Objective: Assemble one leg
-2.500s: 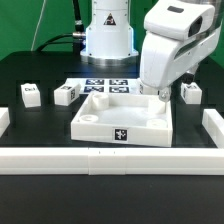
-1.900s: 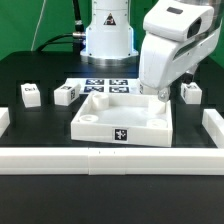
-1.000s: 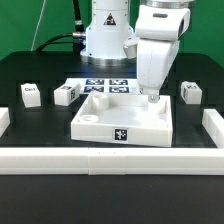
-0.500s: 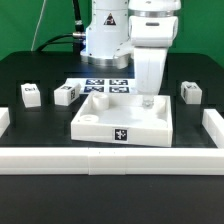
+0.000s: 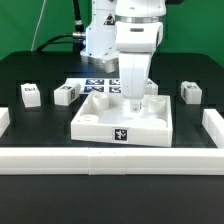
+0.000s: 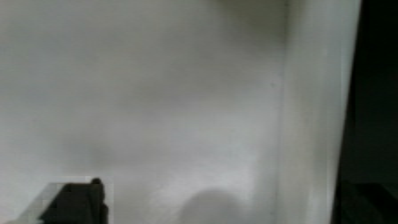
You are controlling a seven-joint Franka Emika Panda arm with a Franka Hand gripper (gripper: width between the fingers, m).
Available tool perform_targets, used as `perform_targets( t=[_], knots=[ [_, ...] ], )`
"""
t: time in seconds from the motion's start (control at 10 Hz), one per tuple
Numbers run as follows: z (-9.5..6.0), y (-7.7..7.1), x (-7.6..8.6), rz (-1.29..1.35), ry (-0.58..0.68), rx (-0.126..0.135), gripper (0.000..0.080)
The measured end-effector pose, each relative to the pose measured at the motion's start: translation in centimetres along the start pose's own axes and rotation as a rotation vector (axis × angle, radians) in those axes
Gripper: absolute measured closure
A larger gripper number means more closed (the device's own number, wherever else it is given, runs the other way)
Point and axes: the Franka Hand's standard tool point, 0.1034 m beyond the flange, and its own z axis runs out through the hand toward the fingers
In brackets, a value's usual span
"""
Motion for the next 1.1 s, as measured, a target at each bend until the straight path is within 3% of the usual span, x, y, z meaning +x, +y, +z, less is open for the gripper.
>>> perform_targets(
  t=[0.2, 0.3, 0.4, 0.5, 0.6, 0.7, 0.8, 1.1],
  knots=[
    [0.19, -0.1, -0.02, 0.001, 0.0, 0.004, 0.015],
    [0.2, -0.11, -0.03, 0.001, -0.001, 0.004, 0.024],
    [0.21, -0.13, -0.03, 0.001, -0.001, 0.004, 0.0407],
    [0.22, -0.14, -0.03, 0.001, -0.001, 0.005, 0.0407],
    [0.22, -0.14, -0.03, 0.001, -0.001, 0.005, 0.0634],
    [0.23, -0.14, -0.03, 0.001, -0.001, 0.005, 0.0634],
    [0.18, -0.05, -0.05, 0.002, 0.0, 0.002, 0.0742],
    [0.18, -0.04, -0.06, 0.002, 0.0, 0.002, 0.0742]
  ],
)
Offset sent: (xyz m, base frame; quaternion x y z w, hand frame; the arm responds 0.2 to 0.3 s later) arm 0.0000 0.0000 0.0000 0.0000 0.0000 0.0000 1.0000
